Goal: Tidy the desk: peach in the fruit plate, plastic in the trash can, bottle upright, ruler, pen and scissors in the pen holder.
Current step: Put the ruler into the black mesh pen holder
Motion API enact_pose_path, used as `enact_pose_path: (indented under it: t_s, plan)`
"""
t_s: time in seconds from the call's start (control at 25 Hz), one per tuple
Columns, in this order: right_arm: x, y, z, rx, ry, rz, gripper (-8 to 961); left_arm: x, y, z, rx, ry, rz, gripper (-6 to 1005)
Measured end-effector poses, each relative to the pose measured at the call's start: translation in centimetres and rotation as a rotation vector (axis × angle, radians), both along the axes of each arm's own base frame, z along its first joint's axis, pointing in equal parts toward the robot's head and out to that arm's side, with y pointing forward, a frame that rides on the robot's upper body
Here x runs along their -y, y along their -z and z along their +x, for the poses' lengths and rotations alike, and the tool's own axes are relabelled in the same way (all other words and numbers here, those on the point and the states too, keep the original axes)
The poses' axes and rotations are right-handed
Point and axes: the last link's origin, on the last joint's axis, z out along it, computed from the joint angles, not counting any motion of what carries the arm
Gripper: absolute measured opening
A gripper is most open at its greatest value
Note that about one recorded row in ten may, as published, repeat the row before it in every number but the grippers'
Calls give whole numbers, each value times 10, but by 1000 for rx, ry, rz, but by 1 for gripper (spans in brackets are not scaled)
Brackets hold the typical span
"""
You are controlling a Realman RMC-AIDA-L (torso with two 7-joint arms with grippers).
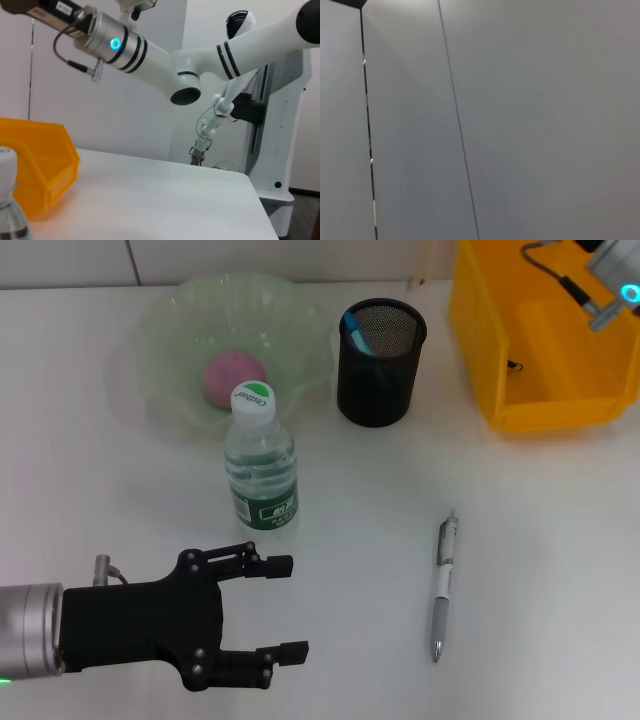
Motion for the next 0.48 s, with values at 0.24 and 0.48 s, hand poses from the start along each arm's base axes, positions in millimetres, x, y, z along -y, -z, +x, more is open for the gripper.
enact_pose_path:
  t_s: [0.24,0.48]
  plan:
    - [-6,25,-3,80,12,2,391,-2,4,4,-11,22,-15,812]
    - [-14,35,1,149,67,15,393,-3,12,7,-39,48,-44,812]
